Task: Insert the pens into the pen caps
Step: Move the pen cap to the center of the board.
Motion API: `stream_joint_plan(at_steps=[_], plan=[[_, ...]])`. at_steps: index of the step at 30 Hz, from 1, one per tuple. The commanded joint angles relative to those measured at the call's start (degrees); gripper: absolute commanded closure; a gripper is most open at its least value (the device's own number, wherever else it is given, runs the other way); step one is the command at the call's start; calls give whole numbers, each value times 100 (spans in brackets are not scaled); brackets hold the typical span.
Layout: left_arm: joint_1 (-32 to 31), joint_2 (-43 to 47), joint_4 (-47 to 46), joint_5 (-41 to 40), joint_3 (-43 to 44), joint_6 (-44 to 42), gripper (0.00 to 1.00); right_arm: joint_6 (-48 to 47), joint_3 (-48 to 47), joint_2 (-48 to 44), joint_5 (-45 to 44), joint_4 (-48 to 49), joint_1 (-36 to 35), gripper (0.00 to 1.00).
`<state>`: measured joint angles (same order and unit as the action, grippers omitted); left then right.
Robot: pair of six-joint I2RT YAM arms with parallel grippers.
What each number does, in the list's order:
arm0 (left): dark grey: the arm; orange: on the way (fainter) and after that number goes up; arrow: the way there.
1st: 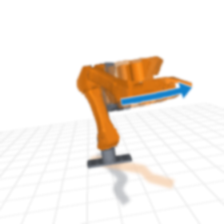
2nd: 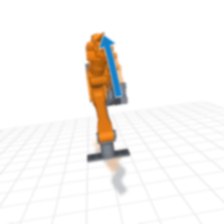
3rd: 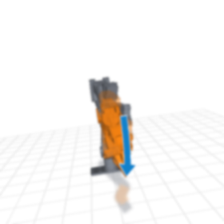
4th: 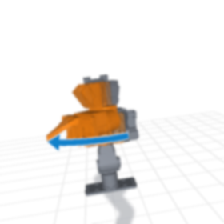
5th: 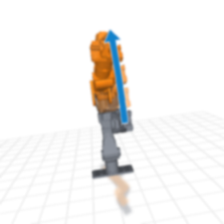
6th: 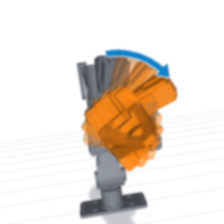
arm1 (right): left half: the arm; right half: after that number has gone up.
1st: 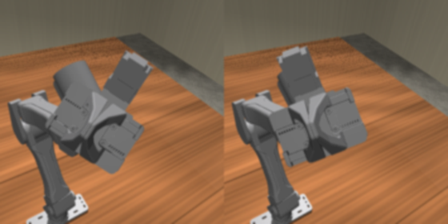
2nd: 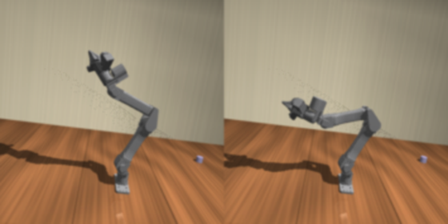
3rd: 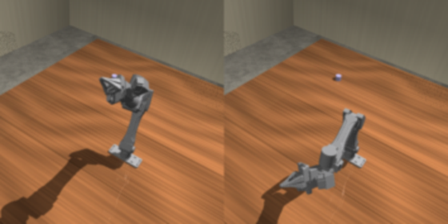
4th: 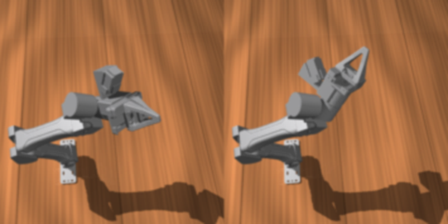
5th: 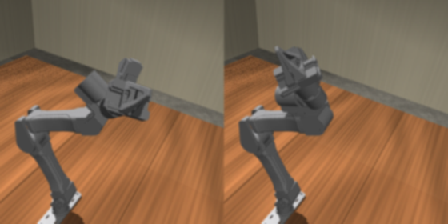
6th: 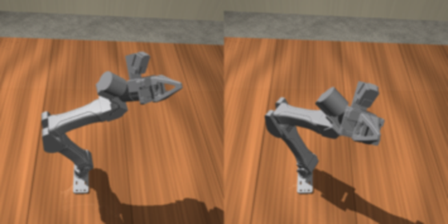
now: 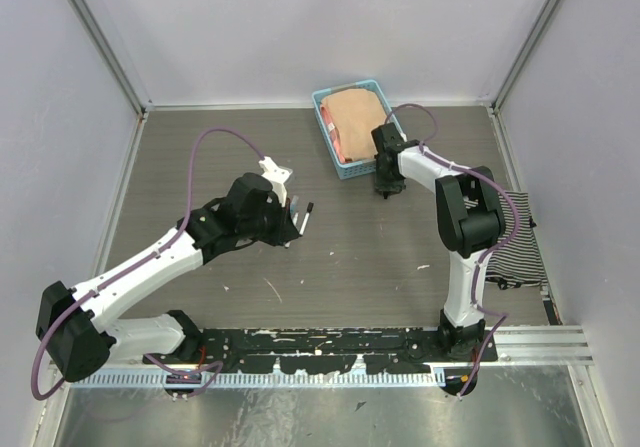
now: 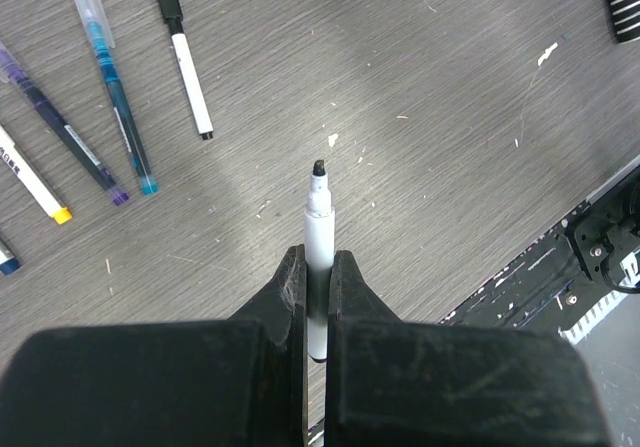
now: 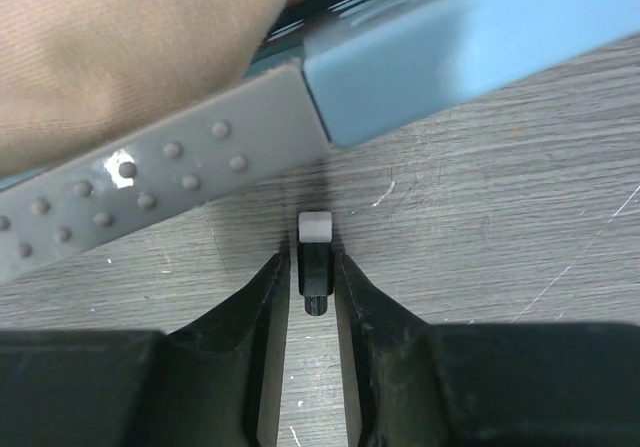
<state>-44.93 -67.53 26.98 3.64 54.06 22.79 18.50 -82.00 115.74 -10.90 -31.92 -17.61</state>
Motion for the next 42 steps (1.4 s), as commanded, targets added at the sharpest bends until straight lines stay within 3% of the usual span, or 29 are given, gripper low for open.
stream_joint_plan(at_steps=[1, 11, 17, 30, 36, 42], plan=[[-1, 113, -105, 128, 8, 33, 100, -68, -159, 8, -77, 81, 9, 71], [-7, 126, -96, 94, -10, 24, 100, -82, -38, -50, -97, 157, 7, 87], [1, 187, 9, 2, 25, -48, 100, 286, 671, -950, 185, 448, -82, 90], [0, 635, 579, -620, 126, -428, 100, 1866, 3073, -2868, -633, 530, -2374, 90], [0, 678, 543, -753, 123, -450, 100, 2704, 3252, -2969, -944, -18, -3411, 90], [-6, 519, 537, -661, 226, -475, 100, 2771, 3375, -2794, -431, 47, -3618, 88]])
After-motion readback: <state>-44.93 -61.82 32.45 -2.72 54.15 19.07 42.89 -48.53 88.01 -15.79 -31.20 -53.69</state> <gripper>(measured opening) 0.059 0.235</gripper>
